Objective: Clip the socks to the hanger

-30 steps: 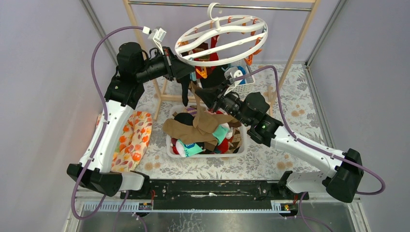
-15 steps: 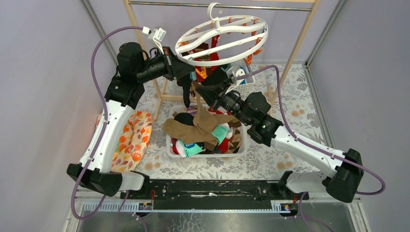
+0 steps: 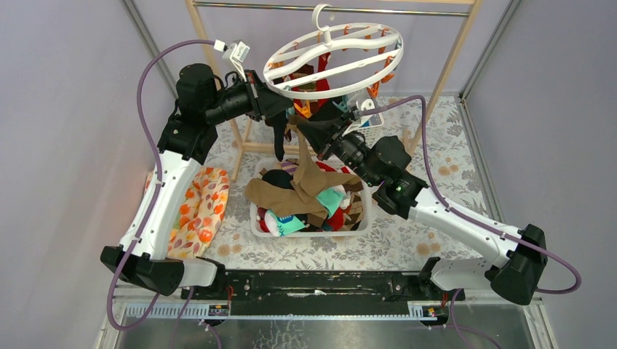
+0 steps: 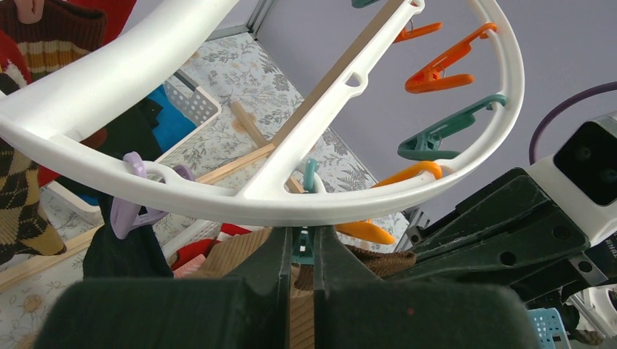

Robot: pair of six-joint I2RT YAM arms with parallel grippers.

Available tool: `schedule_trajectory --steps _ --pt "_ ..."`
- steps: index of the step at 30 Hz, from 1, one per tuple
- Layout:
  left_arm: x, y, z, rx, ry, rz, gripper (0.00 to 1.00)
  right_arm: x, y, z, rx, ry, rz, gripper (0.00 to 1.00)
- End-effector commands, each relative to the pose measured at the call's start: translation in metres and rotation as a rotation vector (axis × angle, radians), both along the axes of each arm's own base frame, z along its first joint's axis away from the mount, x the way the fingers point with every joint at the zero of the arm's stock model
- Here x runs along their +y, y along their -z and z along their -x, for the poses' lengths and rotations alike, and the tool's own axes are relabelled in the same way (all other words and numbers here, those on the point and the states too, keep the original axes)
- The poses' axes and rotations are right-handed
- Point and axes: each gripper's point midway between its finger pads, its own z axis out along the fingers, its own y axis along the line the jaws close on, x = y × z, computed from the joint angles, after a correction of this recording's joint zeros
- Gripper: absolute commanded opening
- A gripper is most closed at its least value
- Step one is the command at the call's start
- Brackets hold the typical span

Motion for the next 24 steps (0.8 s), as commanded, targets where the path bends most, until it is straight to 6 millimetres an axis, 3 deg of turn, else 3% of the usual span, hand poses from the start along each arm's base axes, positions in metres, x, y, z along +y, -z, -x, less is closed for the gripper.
schedule_trajectory --steps 1,8,10,12,14,19,24 --pt "0.001 -0.016 0.001 -0.068 -0.017 0.013 0.0 -0.012 -0.051 0.002 -0.091 0.032 -0.105 0.0" --pt "0.002 -0.018 0.0 -0.079 -0.024 0.01 0.03 -0.014 -0.043 0.003 -0.071 0.032 -0.096 0.0" --pt "0.002 -0.018 0.001 -0.081 -0.023 0.009 0.29 -0.015 -0.041 0.003 -0.063 0.031 -0.099 0.0" --pt "0.002 -0.019 0.003 -0.083 -0.019 0.01 0.49 -0.015 -0.041 0.005 -0.056 0.023 -0.1 0.0" --pt "0.003 -0.02 0.004 -0.088 -0.025 0.007 0.77 -0.013 -0.041 0.005 -0.051 0.017 -0.097 0.0" --pt "0.007 -0.024 0.014 -0.12 -0.021 -0.021 0.96 -0.013 -0.04 0.003 -0.03 0.023 -0.105 0.0" --pt "0.009 -0.007 0.033 -0.106 0.03 -0.056 0.99 -0.01 -0.04 -0.001 0.013 0.03 -0.113 0.0"
